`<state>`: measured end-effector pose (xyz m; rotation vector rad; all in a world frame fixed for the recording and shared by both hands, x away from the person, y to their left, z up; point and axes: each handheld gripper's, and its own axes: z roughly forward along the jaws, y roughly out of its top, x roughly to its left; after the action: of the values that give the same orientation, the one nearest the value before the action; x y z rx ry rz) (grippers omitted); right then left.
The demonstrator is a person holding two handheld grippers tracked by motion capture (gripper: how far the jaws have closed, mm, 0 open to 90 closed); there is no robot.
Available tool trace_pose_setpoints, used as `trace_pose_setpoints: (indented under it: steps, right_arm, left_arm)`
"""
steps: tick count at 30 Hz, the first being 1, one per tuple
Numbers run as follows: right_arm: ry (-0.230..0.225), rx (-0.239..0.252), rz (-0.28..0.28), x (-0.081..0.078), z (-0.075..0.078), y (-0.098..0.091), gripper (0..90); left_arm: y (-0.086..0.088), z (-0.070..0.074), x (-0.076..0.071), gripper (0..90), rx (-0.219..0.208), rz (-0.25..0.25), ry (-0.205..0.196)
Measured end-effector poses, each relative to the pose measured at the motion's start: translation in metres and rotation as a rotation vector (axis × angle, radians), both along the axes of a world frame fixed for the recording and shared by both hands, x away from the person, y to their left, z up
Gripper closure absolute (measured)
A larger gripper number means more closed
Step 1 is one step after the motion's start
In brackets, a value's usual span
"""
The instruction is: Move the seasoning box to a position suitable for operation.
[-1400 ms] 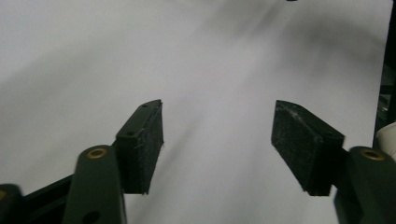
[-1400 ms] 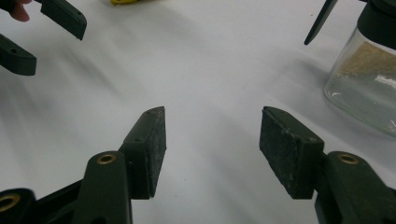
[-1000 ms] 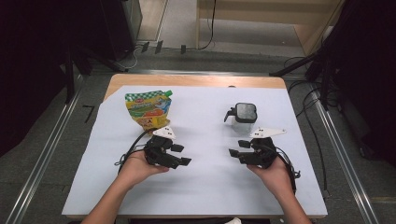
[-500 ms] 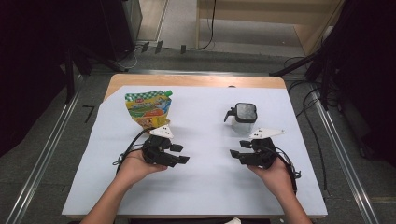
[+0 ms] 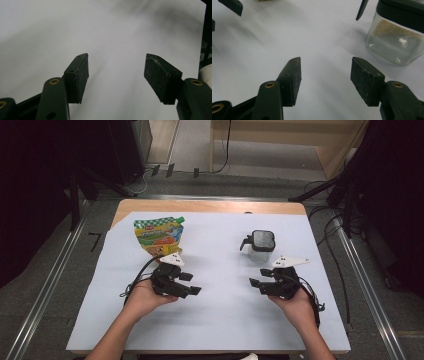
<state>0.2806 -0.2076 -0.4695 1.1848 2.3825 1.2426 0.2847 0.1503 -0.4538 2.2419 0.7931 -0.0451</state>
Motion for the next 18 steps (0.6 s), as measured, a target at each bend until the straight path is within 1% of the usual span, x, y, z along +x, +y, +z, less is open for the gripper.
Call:
trace_pose_setpoints:
  steps: [2,3,5,6,7,8,9,10,13,14,15,17,18]
  right_arm:
    - [-0.011,-0.001,-0.014,0.001,0.000,-0.003,43.5]
    - [-0.008,0.012,-0.022,0.001,0.000,-0.005,44.6]
    - [0.005,0.030,-0.042,0.003,0.000,-0.007,46.0]
    - [0.018,0.037,-0.052,0.004,-0.001,-0.008,46.5]
    - [0.019,0.034,-0.057,0.004,-0.001,-0.008,46.1]
    - [0.009,0.021,-0.062,0.005,-0.002,-0.008,45.6]
    - [0.009,0.021,-0.062,0.005,-0.002,-0.008,45.6]
    - [0.006,0.003,-0.086,0.007,-0.004,-0.008,44.7]
    - [0.003,-0.007,-0.100,0.010,-0.004,-0.008,43.2]
    - [-0.013,-0.017,-0.118,0.013,-0.004,-0.008,39.3]
    - [-0.021,-0.022,-0.128,0.015,-0.004,-0.009,37.9]
    - [-0.025,-0.015,-0.159,0.019,-0.005,-0.010,34.0]
    - [-0.025,-0.015,-0.159,0.019,-0.005,-0.010,34.0]
  left_arm:
    - [0.000,0.002,-0.001,37.1,0.003,-0.003,-0.006]
    - [0.001,0.004,-0.002,37.1,0.003,-0.006,-0.020]
    - [0.001,0.005,-0.003,37.1,0.003,-0.005,-0.024]
    - [0.003,0.007,-0.003,37.1,-0.004,0.001,-0.029]
    - [0.003,0.008,-0.004,37.1,-0.012,0.004,-0.029]
    - [0.004,0.008,-0.004,37.1,-0.016,0.006,-0.030]
    - [0.004,0.008,-0.004,37.1,-0.016,0.006,-0.030]
    - [0.004,0.007,-0.005,37.1,-0.005,0.002,-0.031]
    - [0.004,0.006,-0.006,37.1,0.002,0.004,-0.028]
    - [0.004,0.005,-0.006,37.1,0.005,0.005,-0.031]
    - [0.005,0.005,-0.007,37.2,0.013,0.015,-0.041]
    - [0.006,0.005,-0.008,38.0,0.013,0.025,-0.048]
    - [0.006,0.005,-0.008,38.3,0.013,0.025,-0.048]
